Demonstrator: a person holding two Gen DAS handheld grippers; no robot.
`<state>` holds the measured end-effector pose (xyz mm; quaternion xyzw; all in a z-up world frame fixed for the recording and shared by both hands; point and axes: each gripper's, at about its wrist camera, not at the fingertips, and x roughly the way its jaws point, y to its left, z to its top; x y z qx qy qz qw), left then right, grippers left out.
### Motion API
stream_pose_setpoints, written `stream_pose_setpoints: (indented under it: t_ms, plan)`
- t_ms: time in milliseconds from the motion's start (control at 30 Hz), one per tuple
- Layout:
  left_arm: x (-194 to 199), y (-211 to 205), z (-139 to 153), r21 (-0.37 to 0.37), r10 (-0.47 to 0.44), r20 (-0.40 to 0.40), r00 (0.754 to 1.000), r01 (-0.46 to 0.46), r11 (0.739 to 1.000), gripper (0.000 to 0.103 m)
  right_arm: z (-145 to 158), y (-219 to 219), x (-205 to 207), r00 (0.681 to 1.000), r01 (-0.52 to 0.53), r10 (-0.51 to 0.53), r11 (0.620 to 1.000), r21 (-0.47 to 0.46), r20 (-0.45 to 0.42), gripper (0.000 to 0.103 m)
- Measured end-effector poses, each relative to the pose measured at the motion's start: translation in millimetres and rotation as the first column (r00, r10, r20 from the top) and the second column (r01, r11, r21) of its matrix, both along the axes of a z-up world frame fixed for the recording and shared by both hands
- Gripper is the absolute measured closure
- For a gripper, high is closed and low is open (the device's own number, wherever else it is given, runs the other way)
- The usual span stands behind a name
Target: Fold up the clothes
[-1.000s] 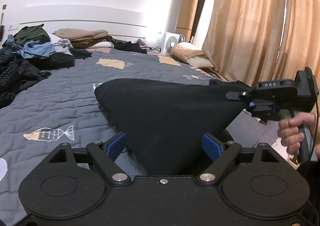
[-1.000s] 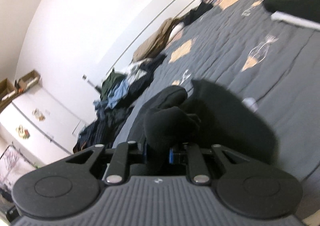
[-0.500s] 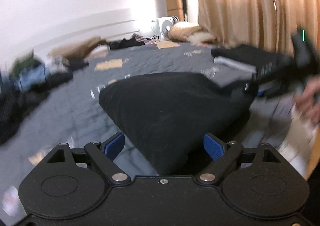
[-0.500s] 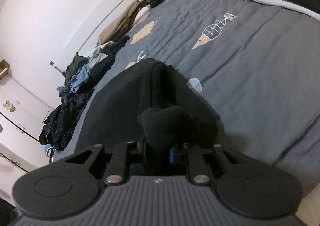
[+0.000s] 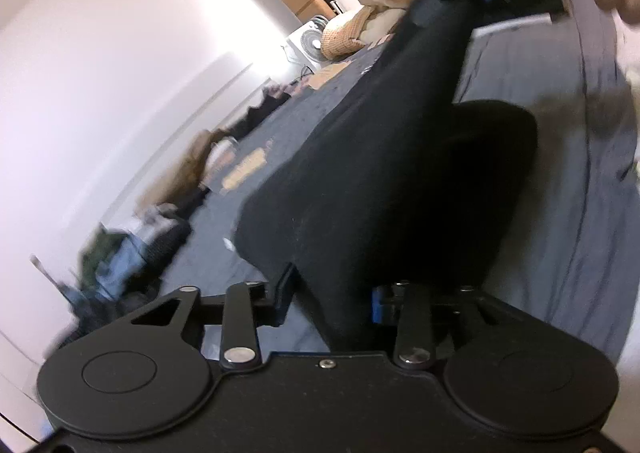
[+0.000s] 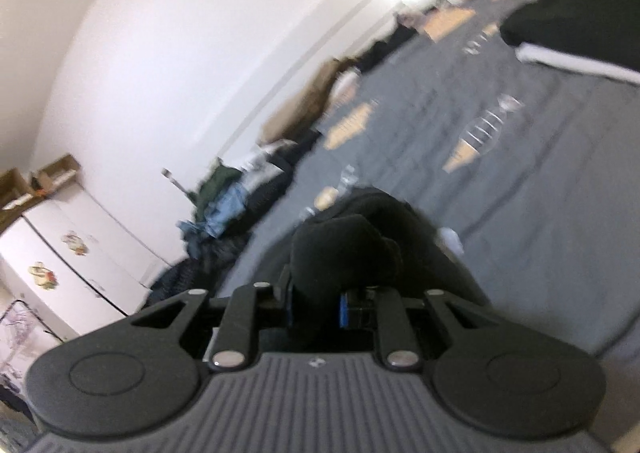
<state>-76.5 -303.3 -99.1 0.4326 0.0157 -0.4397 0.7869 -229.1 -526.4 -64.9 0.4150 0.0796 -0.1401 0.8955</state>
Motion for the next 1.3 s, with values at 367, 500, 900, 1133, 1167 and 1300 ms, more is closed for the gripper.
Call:
stream_pose_setpoints:
  t_ms: [367, 500, 900, 1133, 1167, 1300]
  plan:
    - [-11, -14, -56, 0.216, -0.050, 0.198, 0.979, 0.006, 0.976, 0.064, -44, -13, 23, 0.952, 0.019, 0.004, 0.997, 0.070, -0.307, 0.083]
    - [-9, -7, -41, 0.220, -0.044, 0.201, 0.979, -0.001, 0.976, 0.071, -42, -10, 23, 0.951, -0.002, 0.014, 0.999, 0.038, -0.310, 0.083]
    - [-6, 13, -29, 0.252, -0.052, 0.257, 0.965, -0.015, 0.968, 0.078, -34, 6, 28, 0.960, -0.085, 0.095, 0.995, 0.052, -0.262, 0.083]
    - [2, -2, -58, 0.141, -0.025, 0.348, 0.937, -0.026, 0.990, 0.040, -44, 6, 29, 0.954, -0.062, 0.081, 0.995, 0.074, -0.288, 0.083]
    - [2, -5, -60, 0.131, -0.029, 0.361, 0.932, -0.020, 0.991, 0.040, -44, 6, 28, 0.955, -0.058, 0.078, 0.995, 0.077, -0.286, 0.083]
    - [-3, -13, -71, 0.152, -0.060, 0.381, 0.922, 0.001, 0.988, 0.074, -46, 5, 26, 0.959, -0.048, 0.072, 0.994, 0.096, -0.274, 0.083]
